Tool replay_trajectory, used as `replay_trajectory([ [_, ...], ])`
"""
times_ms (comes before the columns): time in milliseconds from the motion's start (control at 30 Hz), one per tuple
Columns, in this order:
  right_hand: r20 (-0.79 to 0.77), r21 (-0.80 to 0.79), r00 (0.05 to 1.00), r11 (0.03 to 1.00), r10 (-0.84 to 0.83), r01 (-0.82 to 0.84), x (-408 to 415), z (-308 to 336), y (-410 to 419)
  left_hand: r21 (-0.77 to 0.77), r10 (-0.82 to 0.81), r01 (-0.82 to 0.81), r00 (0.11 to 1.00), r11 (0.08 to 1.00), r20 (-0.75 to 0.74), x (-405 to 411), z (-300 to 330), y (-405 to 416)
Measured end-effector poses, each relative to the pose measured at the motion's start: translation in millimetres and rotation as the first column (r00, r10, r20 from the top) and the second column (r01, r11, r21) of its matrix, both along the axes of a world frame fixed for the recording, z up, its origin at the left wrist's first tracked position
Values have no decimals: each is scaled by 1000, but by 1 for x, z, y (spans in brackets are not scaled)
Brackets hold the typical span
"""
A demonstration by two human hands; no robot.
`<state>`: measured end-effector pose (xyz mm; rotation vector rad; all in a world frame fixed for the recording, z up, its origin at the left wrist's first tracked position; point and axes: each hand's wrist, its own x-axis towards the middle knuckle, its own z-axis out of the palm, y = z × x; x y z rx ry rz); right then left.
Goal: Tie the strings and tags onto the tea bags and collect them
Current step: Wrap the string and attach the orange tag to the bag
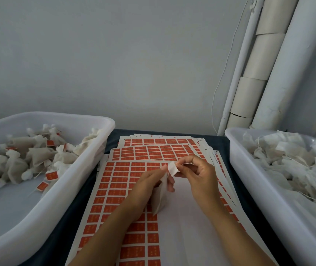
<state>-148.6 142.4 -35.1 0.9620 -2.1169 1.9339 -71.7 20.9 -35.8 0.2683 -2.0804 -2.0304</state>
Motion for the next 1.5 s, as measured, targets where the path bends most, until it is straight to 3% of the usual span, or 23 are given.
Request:
replay_trajectory([
  [67, 11, -1, 1000, 1000, 1, -1, -1, 0, 0, -9, -26, 25, 998, 1000, -57, 2, -6, -3],
  [167, 29, -5, 999, 1000, 28, -27, -1, -1, 0, 99, 45, -37, 995, 994, -85, -2, -7, -5],
  [400, 50, -6, 997, 998, 64, -63, -3, -2, -1, -39, 135, -142, 980, 989, -146, -3, -9, -7],
  [500, 35, 18, 997, 997, 70, -71, -4, -3, 1, -183, 125, -166, 969, 969, -215, -5, -10, -9],
  [567, 22, 44, 997, 996, 76, -77, -5, -4, 1, -372, 105, -198, 961, 907, -256, -5, -10, -11],
  [633, 4, 85, 997, 993, 83, -83, -4, -4, 1, -454, 109, -229, 955, 861, -276, -4, -10, -13],
  [767, -50, 112, 997, 993, 55, -49, -1, -4, -2, -377, 173, -286, 936, 881, -305, -5, -12, -13],
  [933, -369, 217, 928, 975, 44, 40, 6, -2, -6, -287, 248, -318, 934, 903, -257, -5, -11, -15],
  [1000, -422, 252, 904, 967, 76, 36, 8, -1, -7, -277, 219, -287, 943, 917, -251, -4, -10, -14],
  [1500, -164, 224, 974, 967, 158, -119, 3, 0, 0, -197, 138, -180, 968, 964, -208, -2, -7, -12],
])
